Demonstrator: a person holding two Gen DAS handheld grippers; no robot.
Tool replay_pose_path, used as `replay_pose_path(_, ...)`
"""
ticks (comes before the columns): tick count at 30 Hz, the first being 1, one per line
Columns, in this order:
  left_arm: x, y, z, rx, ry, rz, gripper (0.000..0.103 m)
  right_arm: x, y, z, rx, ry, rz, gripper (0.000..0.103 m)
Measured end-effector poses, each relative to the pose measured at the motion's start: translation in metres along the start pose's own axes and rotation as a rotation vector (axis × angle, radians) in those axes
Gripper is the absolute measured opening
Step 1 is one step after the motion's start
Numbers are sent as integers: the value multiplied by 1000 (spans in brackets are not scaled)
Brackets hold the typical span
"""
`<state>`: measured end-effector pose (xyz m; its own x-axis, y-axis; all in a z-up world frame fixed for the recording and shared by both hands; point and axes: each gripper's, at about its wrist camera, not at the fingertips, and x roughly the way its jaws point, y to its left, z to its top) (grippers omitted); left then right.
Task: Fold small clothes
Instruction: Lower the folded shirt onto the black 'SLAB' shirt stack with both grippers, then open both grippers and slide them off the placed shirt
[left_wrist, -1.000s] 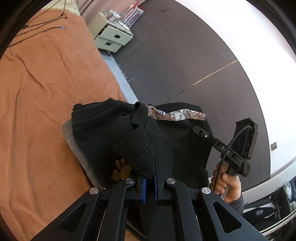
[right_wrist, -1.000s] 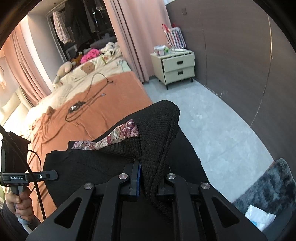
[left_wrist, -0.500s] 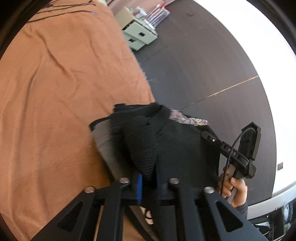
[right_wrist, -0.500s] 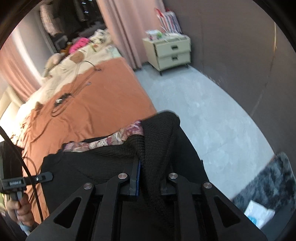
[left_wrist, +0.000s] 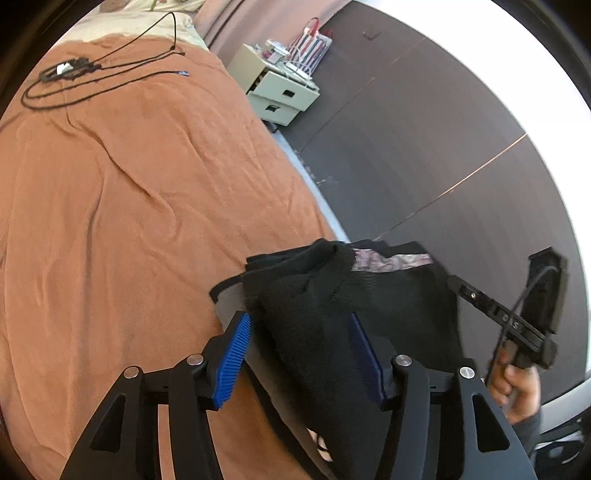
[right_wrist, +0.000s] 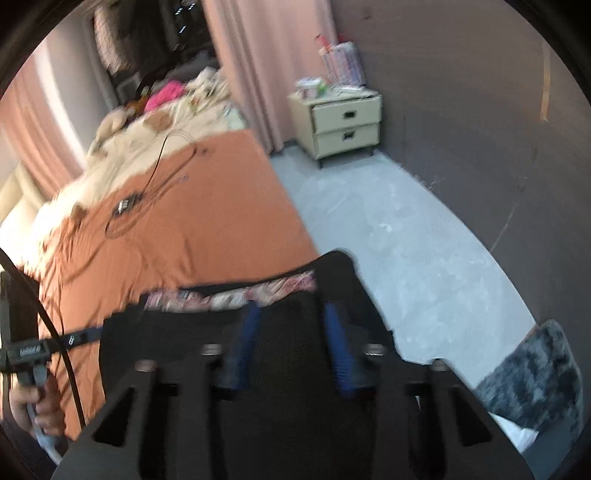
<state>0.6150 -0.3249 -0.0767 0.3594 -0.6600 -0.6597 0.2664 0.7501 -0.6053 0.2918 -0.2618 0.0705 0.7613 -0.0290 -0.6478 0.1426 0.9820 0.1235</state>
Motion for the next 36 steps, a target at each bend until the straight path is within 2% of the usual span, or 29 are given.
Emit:
replay_pose_path(3,11,-2,6,47,16,46,60,18,2,3,-53,59,-22,17)
replay_pose_path(4,15,-1,7,43,21,33,64,24,0,5,-63,74,-48,17)
replay_pose_path(5,20,0,10,50,20,47,65,30,-6,11,-54,72,-77,17)
replay_pose_path(9,36,7,22,48,20,73,66,49,-33,29,-4,96,-84,17)
replay_pose_path(15,57,14,33,49,23,113,71,69,-35,38,-20,128,-119,14)
replay_pose_path(19,52,18,33,45,20,133,70,62,-36,35,4,112,-115,14)
replay_pose_path(23,26,5,36,109,-44,135,70,39,-30,32,25,30,-82,14)
replay_pose_path(26,13,-15,41,174,-73,121,70,17,-36,19,20,9,-66,14)
replay_pose_path(28,13,-34,42,232,-56,94,53,7,-38,6,12,13,-55,14)
replay_pose_path(30,15,-51,40,291,-41,93,46,3,-36,-5,-1,31,-41,14)
replay_pose_path(33,32,-68,34,345,4,62,23,3,-44,-15,-26,68,-50,14)
replay_pose_path(34,38,-72,33,353,19,60,19,7,-48,-15,-20,80,-63,14)
replay_pose_path(36,50,-78,30,375,45,55,18,16,-56,-11,7,99,-73,14)
